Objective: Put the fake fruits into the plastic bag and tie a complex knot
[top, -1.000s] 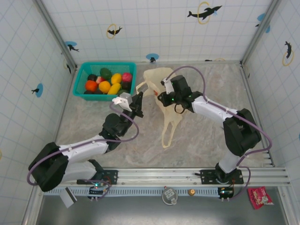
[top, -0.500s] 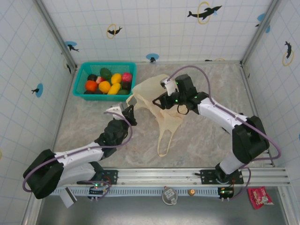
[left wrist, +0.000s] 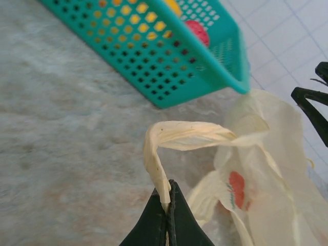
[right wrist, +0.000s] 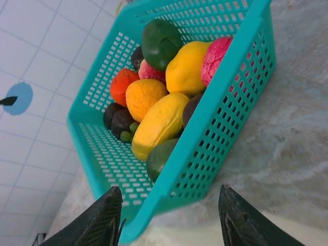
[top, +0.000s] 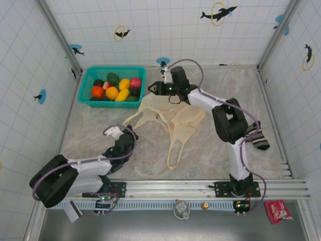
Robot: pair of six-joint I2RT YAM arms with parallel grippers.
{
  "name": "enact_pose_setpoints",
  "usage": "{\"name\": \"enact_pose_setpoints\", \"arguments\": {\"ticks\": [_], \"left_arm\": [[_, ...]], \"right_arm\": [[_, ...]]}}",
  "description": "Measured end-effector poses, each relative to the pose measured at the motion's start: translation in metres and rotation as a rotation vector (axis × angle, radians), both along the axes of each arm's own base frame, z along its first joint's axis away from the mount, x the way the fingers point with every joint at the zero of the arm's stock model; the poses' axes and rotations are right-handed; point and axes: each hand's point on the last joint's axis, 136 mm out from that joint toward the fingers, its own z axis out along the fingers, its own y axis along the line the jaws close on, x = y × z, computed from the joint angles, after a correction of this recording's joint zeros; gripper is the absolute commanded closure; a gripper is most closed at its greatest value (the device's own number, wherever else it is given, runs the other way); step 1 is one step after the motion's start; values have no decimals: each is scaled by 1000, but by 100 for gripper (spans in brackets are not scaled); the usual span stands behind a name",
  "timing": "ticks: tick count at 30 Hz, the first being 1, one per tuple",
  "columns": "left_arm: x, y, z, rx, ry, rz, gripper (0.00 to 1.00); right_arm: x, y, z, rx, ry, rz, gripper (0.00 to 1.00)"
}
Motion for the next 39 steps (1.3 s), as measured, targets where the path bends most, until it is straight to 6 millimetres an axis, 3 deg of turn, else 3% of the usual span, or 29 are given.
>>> {"name": "enact_pose_setpoints", "arguments": {"ticks": [8,16,21,26,33,39], "left_arm": [[-2,7,-16,-39,42,46,100],[0,11,-19,-49,47,72,100],[8,12,-15,-53,39,94,100],[19,18,-11,-57,34,132,100],[40,29,-4,-60,20,190,100],[55,46,8,-58,-6,245,100]], "right_arm": [[28,24,-25,84,102,-38,46],[39,35,-39,174,174,-59,71],[45,40,-33,240,194,-68,87],[53,41,-22,301,229,-82,94],[65,27,-24,323,273,-130,100],[97,-15,-24,356,282,-225,100]]}}
